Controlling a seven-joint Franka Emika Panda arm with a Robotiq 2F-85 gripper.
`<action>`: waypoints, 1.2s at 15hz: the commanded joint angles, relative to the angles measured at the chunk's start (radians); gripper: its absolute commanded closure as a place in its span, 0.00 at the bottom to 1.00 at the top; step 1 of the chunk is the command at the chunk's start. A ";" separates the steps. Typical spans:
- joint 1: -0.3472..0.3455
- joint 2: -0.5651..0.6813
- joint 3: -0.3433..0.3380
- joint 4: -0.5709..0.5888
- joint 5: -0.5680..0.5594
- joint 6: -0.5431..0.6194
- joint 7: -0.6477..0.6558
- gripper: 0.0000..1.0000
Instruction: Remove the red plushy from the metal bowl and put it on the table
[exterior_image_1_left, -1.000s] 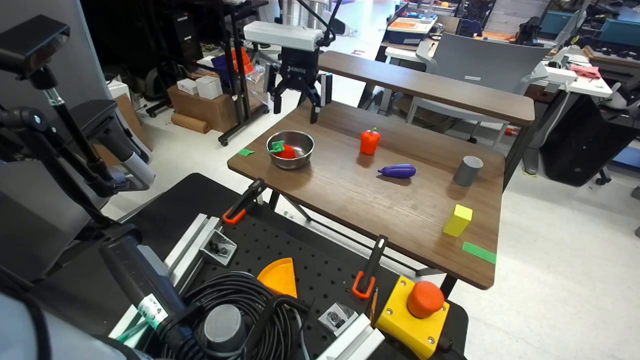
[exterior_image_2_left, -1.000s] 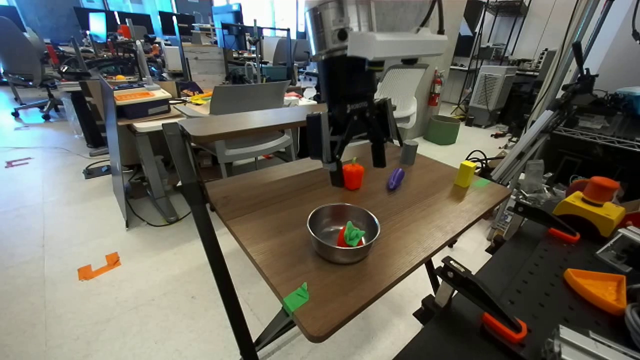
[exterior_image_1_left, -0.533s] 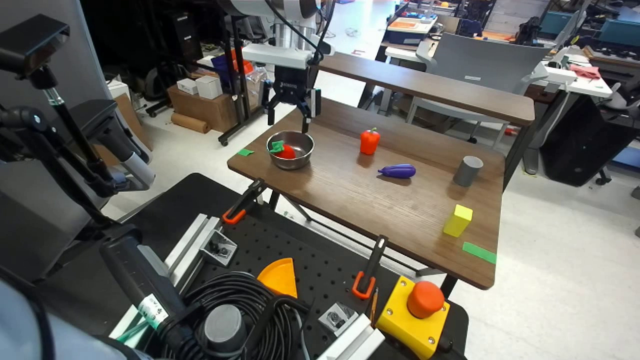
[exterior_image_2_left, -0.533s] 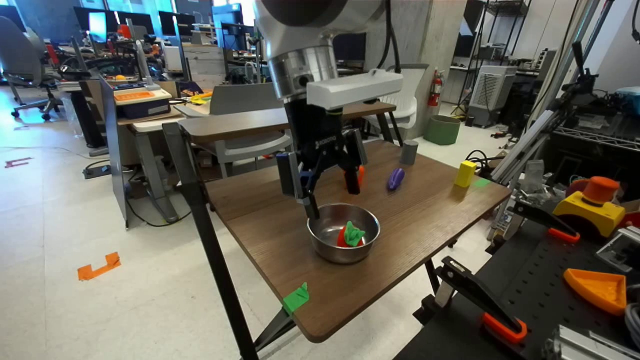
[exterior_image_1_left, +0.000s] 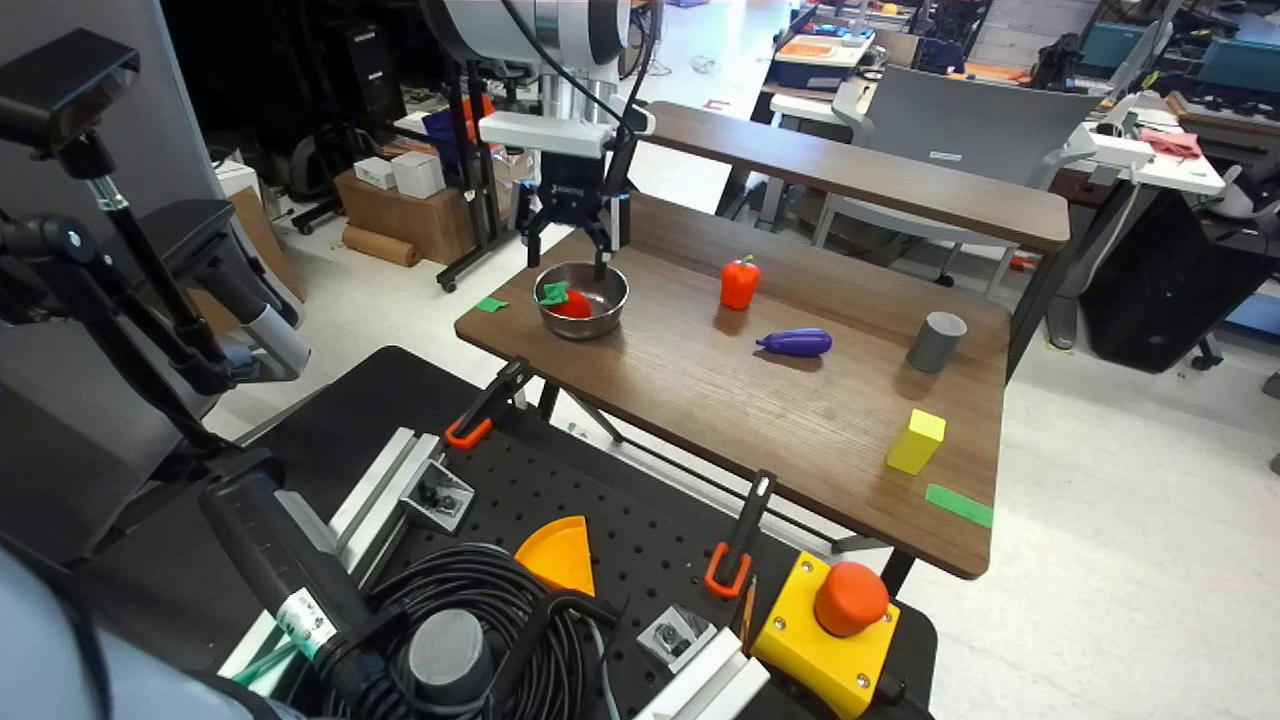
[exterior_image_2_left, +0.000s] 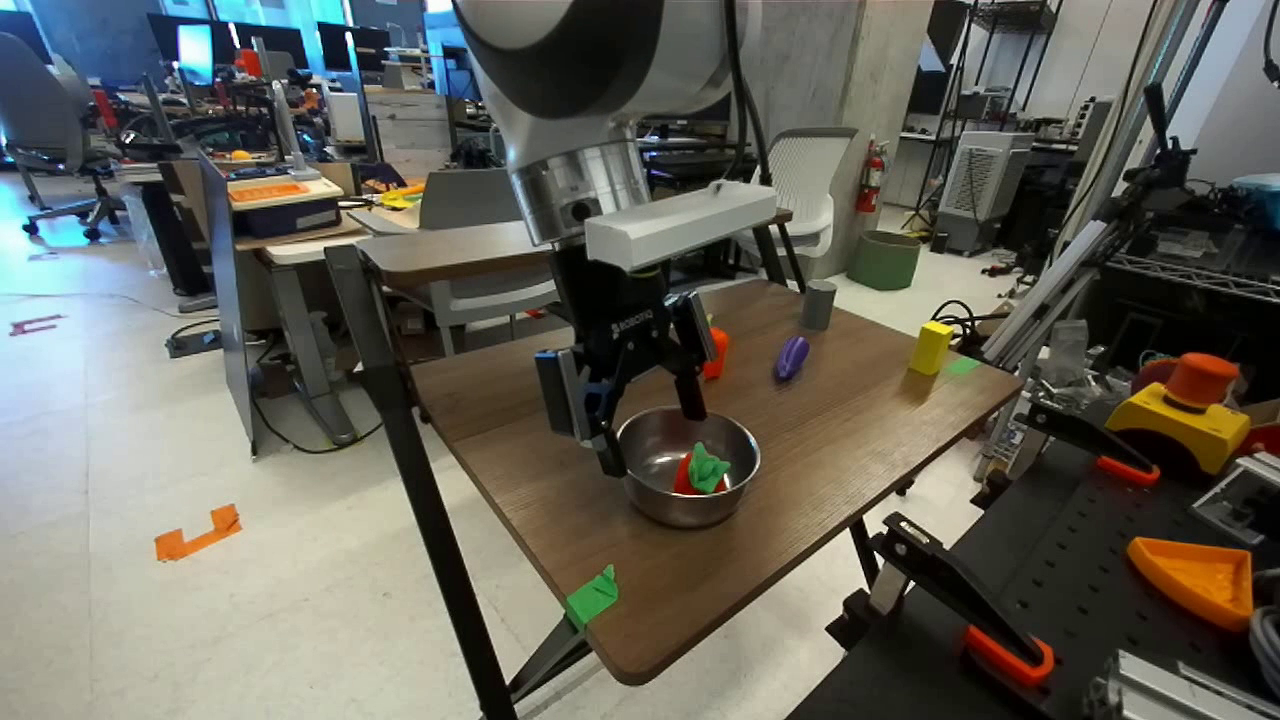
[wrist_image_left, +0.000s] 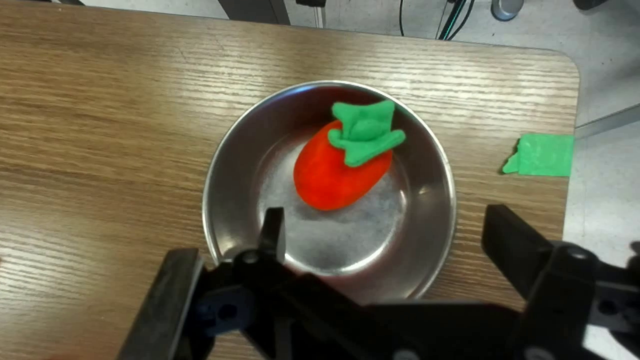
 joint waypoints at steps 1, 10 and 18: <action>0.016 0.017 -0.012 0.036 -0.003 -0.039 -0.002 0.00; -0.014 -0.045 0.006 -0.032 0.048 -0.012 -0.020 0.00; -0.045 -0.035 -0.008 -0.032 0.085 -0.032 -0.009 0.00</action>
